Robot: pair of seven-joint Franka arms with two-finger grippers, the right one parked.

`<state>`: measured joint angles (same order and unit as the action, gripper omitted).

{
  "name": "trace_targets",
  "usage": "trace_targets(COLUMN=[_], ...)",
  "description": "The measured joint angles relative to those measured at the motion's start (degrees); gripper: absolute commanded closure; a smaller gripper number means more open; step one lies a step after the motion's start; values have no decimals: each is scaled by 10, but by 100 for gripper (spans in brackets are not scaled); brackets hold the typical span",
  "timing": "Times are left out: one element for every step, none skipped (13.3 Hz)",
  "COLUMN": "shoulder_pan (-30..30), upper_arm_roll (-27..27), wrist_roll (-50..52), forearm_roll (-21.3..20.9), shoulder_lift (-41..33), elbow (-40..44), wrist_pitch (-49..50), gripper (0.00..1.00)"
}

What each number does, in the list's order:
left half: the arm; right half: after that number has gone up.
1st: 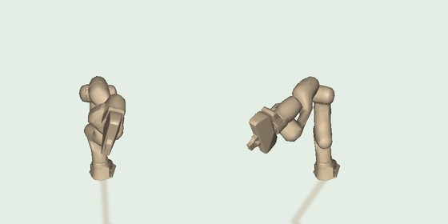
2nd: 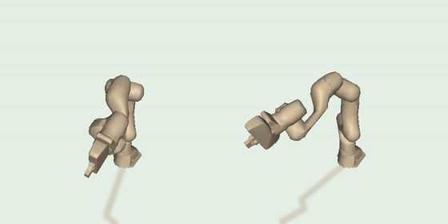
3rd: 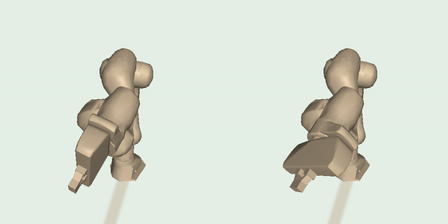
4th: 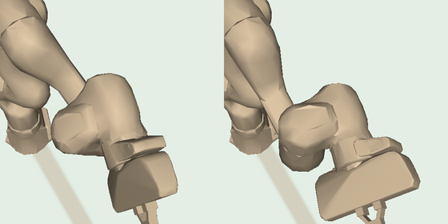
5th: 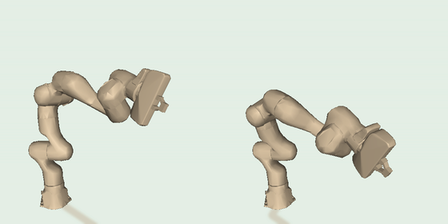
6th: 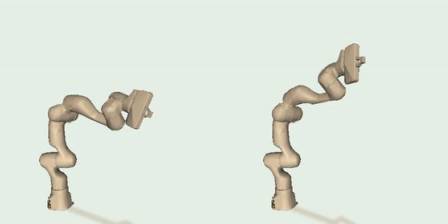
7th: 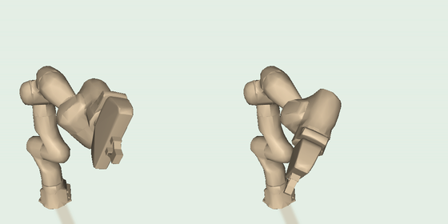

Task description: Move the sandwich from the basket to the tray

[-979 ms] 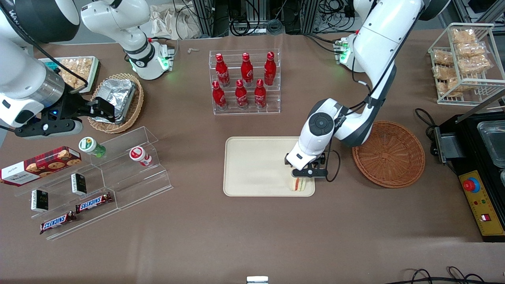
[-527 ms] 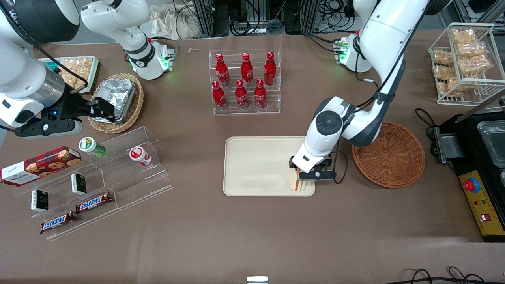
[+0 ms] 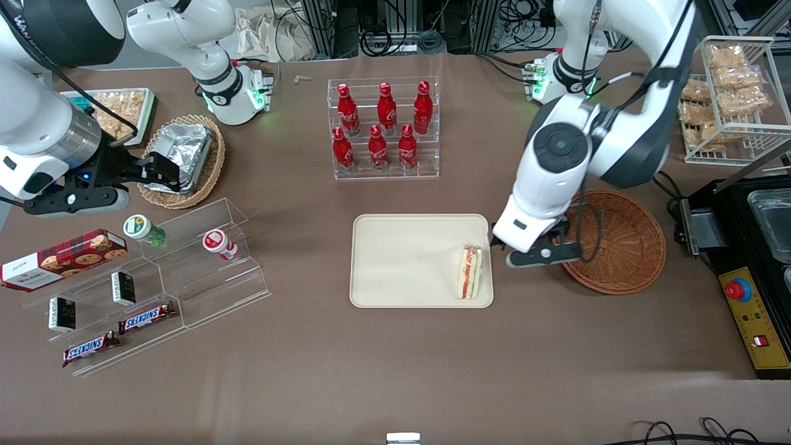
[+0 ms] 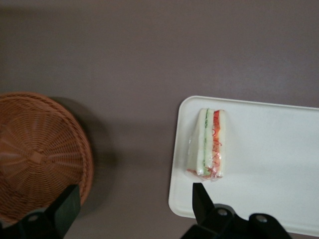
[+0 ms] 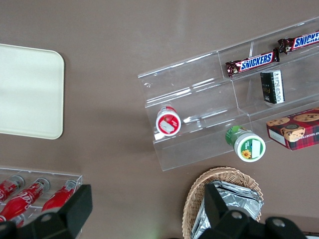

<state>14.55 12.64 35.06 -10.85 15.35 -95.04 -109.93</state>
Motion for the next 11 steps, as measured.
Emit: trace_targets(shoulder_pan=[-12, -27, -45, -63, -79, -93, -107, -120, -132, -147, -161], upper_arm_roll=[-1, -1, -2, -3, -3, -4, -4, -5, -5, -6, -6], wrist_roll=[-23, -48, -75, -98, -116, -135, -159, -187, -207, -225, -242], forearm_roll=[1, 6, 17, 27, 32, 35, 42, 53, 62, 69, 77], shoulder_lift=[-12, -24, -38, -52, -65, -78, -88, -93, -95, -95, -95], elbow=[8, 12, 12, 13, 13, 15, 24, 39, 54, 63, 66], wrist_pitch=[16, 31, 46, 55, 59, 67, 82, 107, 128, 138, 141], gripper=[0, 0, 0, 0, 0, 0, 0, 0, 0, 0, 0])
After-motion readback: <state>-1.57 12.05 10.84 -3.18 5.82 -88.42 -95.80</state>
